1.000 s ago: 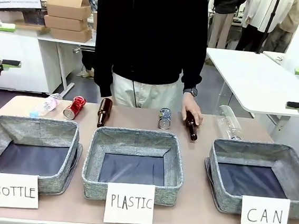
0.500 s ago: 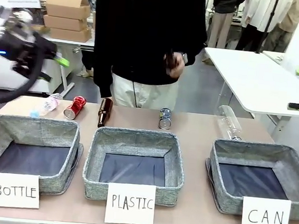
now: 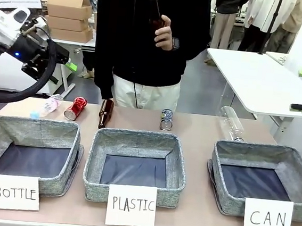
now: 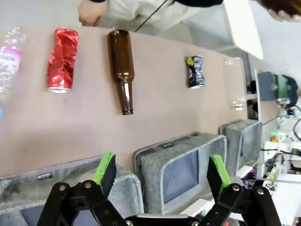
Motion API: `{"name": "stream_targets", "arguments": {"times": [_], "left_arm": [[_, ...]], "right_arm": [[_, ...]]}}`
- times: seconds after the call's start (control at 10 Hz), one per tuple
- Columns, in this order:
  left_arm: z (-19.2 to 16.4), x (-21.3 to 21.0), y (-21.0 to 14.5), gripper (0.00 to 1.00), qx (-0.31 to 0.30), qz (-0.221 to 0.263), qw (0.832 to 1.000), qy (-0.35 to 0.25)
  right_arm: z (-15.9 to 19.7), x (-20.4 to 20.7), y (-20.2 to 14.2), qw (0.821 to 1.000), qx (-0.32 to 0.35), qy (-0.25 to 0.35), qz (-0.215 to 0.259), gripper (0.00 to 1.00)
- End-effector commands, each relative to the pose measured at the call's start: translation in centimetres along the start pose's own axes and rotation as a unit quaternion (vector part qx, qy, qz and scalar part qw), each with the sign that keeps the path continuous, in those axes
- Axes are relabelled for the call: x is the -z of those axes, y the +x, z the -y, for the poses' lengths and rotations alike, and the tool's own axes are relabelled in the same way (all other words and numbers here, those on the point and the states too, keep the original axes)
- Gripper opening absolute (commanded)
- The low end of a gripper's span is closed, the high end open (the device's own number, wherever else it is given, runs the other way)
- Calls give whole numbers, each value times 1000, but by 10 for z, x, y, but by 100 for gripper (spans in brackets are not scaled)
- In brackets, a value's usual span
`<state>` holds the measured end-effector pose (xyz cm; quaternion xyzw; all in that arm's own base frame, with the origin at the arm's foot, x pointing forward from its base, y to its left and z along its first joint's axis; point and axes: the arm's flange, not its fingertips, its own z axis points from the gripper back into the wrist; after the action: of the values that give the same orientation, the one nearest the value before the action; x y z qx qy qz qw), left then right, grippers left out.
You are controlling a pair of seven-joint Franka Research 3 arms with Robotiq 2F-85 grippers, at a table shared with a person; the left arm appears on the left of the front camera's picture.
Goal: Sort the can waste into the basket.
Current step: Pick up the can waste from the table and place it in the right Fabric basket.
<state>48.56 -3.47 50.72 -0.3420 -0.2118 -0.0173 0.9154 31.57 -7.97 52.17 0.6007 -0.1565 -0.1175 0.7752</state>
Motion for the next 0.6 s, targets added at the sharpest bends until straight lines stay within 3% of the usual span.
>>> {"name": "stream_targets", "arguments": {"times": [0.0,0.1,0.3,0.5], "left_arm": [[5,-76,-26,100,21,33,999,-28],[15,-131,-52,100,45,22,997,-54],[34,-237,-98,100,52,102,993,-12],[29,-283,-133,100,61,127,990,-24]], "right_arm": [[-1,-1,3,1000,-15,5,-3,100],[-1,-1,3,1000,-15,5,-3,100],[-1,-1,3,1000,-15,5,-3,100],[-1,-1,3,1000,-15,5,-3,100]]}}
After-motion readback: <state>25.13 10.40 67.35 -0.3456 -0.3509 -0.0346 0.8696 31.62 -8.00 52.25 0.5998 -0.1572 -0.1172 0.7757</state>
